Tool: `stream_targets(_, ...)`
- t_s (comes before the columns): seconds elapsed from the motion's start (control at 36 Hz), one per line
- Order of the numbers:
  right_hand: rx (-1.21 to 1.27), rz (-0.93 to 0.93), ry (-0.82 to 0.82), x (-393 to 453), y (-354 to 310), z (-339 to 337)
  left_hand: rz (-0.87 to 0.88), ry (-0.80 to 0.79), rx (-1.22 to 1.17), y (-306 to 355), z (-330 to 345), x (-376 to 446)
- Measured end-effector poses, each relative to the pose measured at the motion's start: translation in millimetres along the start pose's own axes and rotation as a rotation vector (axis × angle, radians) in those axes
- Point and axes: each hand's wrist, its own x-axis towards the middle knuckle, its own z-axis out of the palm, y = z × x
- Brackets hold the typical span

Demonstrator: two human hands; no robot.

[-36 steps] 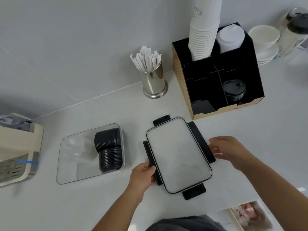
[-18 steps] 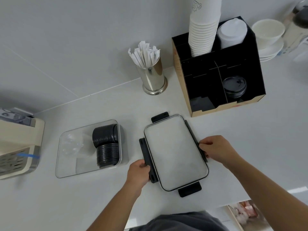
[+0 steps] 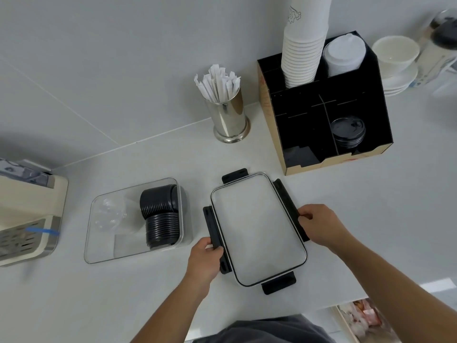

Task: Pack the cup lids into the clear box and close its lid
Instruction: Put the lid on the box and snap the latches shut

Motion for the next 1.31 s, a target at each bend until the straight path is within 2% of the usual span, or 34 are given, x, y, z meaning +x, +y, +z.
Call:
stream_targets(0.25,0.218,0.043,0.102,-11.0,-14.8,-7.0,0.072,-0.096,-0.159,-4.3,-7.1,-15.5)
stream_targets(0.44,0.566,-0.005,0.169,-29.0,-35.7,-9.8,0.134,-0.224,-0.378,3.1,-29.2,-30.1)
stream_targets(0.64,0.715,-0.073,0.228,-41.4,-72.7,-3.8,0.160,-0.346,-0.621,14.1,-55.5,-42.7)
stream_targets(0.83,0.853,-0.096,0.131,-50.0,-112.0,9.5,0.184,-0.390,-0.841,29.6,-87.6,-40.4)
stream_targets(1.0,0.805,-0.109,0.029,-53.3,-143.3,31.4,0.198,-0.400,-0.992,36.5,-114.1,-35.4)
stream_targets(1.19,0.728,-0.197,-0.155,-58.8,-172.3,56.5,0.205,-0.321,-1.049,42.3,-137.1,-31.4)
stream_targets(1.31,0.747,-0.205,-0.178,-64.3,-189.5,64.2,0.192,-0.258,-1.055,43.7,-148.5,-26.7)
